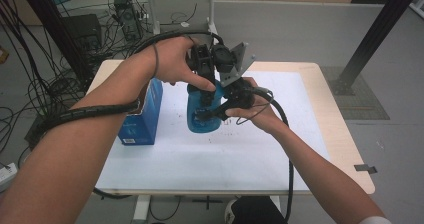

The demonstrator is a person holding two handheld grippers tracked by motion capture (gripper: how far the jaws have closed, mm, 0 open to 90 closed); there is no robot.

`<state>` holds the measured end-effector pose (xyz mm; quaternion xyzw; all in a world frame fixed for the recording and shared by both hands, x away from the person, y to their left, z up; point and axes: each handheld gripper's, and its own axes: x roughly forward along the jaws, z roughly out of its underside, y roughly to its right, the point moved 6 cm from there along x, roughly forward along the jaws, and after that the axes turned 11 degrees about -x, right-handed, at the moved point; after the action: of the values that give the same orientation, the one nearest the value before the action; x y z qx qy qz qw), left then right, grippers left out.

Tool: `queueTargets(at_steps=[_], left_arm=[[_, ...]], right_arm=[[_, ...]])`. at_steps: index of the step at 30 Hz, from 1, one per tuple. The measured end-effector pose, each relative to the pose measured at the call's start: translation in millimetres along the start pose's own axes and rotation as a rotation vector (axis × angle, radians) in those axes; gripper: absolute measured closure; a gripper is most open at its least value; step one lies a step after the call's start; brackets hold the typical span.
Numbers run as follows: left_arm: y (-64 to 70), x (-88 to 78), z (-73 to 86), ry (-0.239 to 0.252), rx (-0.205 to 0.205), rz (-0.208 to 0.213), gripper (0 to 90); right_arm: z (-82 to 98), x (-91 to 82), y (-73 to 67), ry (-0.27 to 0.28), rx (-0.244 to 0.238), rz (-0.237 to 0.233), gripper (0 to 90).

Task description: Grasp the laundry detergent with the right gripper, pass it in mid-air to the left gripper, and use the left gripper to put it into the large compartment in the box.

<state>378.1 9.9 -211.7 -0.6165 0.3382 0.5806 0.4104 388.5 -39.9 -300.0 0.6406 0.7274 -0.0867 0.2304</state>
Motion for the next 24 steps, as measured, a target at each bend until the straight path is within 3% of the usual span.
queueTargets(at_steps=[24], left_arm=[[-0.4, 0.0, 1.1, 0.002, -0.013, -0.004, 37.7]], right_arm=[[-0.3, 0.4, 0.6, 0.017, 0.018, -0.002, 40.8]])
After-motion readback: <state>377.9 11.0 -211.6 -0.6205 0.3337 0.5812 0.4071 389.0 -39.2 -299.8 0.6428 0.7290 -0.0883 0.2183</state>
